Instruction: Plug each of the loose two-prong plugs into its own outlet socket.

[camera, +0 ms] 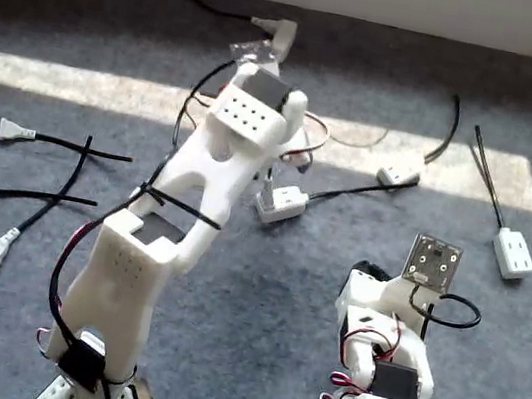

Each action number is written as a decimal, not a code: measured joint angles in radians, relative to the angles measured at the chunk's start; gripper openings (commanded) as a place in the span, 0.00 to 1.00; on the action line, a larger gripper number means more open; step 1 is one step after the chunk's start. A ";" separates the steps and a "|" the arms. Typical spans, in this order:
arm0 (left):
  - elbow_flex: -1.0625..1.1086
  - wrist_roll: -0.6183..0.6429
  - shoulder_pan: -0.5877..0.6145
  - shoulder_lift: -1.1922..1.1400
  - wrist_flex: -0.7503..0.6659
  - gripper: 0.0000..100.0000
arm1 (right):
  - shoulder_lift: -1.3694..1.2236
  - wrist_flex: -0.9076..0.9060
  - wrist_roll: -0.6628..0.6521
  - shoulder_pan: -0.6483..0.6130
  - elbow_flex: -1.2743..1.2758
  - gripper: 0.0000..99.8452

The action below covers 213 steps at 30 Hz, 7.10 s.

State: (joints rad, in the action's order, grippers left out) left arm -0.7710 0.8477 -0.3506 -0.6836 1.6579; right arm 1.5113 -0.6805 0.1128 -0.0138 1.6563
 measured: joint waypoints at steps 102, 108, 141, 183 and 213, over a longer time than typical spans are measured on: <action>0.203 0.000 0.537 -0.006 -0.098 0.27 | -1.979 -0.302 0.853 -0.397 -1.783 0.07; 0.203 0.000 0.537 -0.006 -0.098 0.27 | -1.979 -0.324 0.835 -0.367 -1.783 0.06; 0.203 0.000 0.534 -0.058 -0.098 0.27 | -2.344 0.167 -0.117 -0.046 -2.346 0.06; 0.203 0.000 0.534 -0.058 -0.098 0.27 | -2.397 -0.655 -0.284 0.465 -3.012 0.31; 0.203 0.000 0.534 -0.058 -0.098 0.27 | -2.366 -0.924 -1.200 0.509 -2.483 0.31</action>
State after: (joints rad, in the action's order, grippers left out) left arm -0.5685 0.8477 0.1834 -0.7419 1.5597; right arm -0.8546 -1.6042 -1.0871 0.4956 -0.8263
